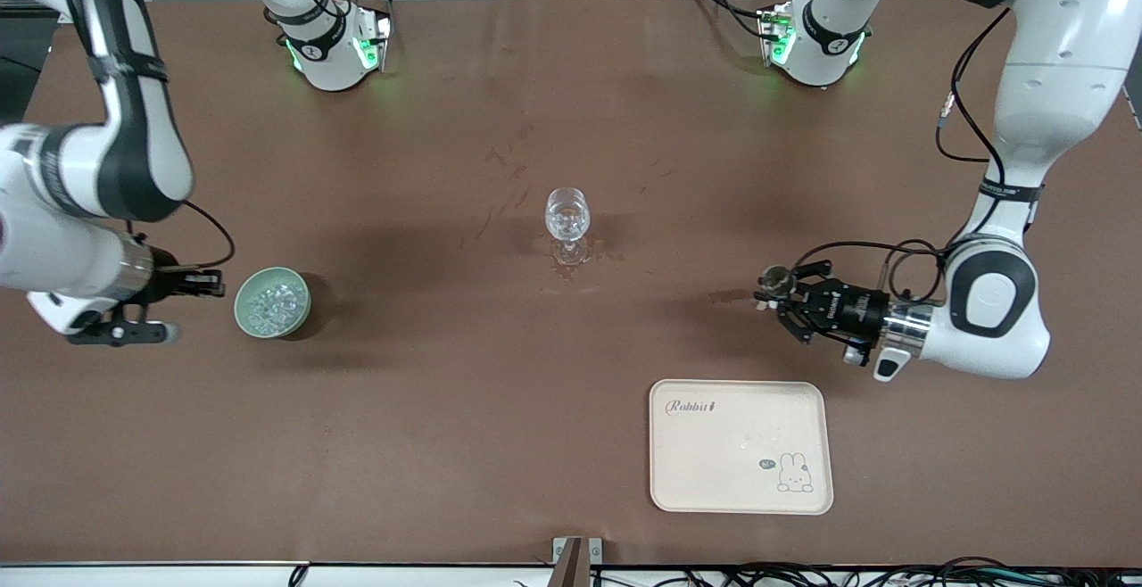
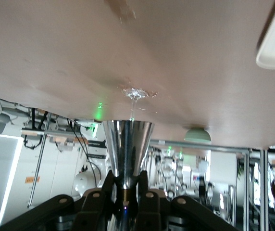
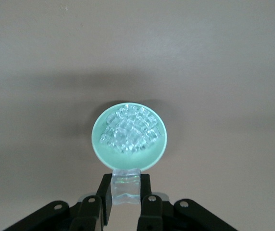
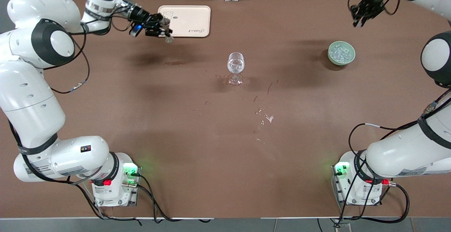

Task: Pour wine and add ice with both arms
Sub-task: 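Carry the jigger over the wine glass while the right gripper lifts ice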

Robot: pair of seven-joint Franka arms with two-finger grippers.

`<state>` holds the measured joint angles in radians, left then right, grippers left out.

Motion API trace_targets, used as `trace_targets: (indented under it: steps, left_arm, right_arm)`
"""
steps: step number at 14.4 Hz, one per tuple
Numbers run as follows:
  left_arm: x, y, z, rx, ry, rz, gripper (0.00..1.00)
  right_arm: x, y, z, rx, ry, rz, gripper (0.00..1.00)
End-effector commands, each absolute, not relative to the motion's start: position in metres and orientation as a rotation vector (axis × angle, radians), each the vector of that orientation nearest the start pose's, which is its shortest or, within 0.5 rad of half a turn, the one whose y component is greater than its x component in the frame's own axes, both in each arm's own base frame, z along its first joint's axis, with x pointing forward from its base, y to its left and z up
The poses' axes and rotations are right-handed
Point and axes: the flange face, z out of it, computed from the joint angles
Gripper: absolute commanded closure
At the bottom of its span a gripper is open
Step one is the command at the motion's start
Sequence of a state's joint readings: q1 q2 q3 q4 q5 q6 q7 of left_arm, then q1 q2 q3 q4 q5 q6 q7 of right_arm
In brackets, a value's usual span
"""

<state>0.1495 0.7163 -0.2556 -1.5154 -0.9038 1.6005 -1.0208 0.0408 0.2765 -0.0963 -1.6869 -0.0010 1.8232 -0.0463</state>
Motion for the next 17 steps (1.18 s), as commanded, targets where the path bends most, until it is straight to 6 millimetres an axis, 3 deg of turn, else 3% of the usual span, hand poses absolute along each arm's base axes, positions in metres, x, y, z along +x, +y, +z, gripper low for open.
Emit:
trace_targets:
  steps: [1,5,7,11,17]
  left_arm:
    - [0.645,-0.169,0.306,1.843,1.395,-1.286,0.99]
    - [0.629,-0.244,0.333,1.887,1.481,-1.263,0.99]
    - [0.617,-0.283,0.344,1.905,1.535,-1.264,0.99]
    - [0.583,-0.333,0.361,2.045,1.615,-1.247,0.99]
    - [0.536,-0.393,0.359,2.225,1.834,-1.166,1.0]
  right_arm:
    - [0.611,-0.044,0.503,-3.133,0.093,0.199,1.0]
    - [0.573,-0.057,0.606,-3.13,0.132,0.081,1.0]
    - [0.552,-0.061,0.64,-3.127,0.143,0.071,1.0]
    - [0.544,-0.066,0.643,-3.124,0.147,0.075,0.99]
    - [0.544,-0.063,0.644,-3.124,0.135,0.066,0.99]
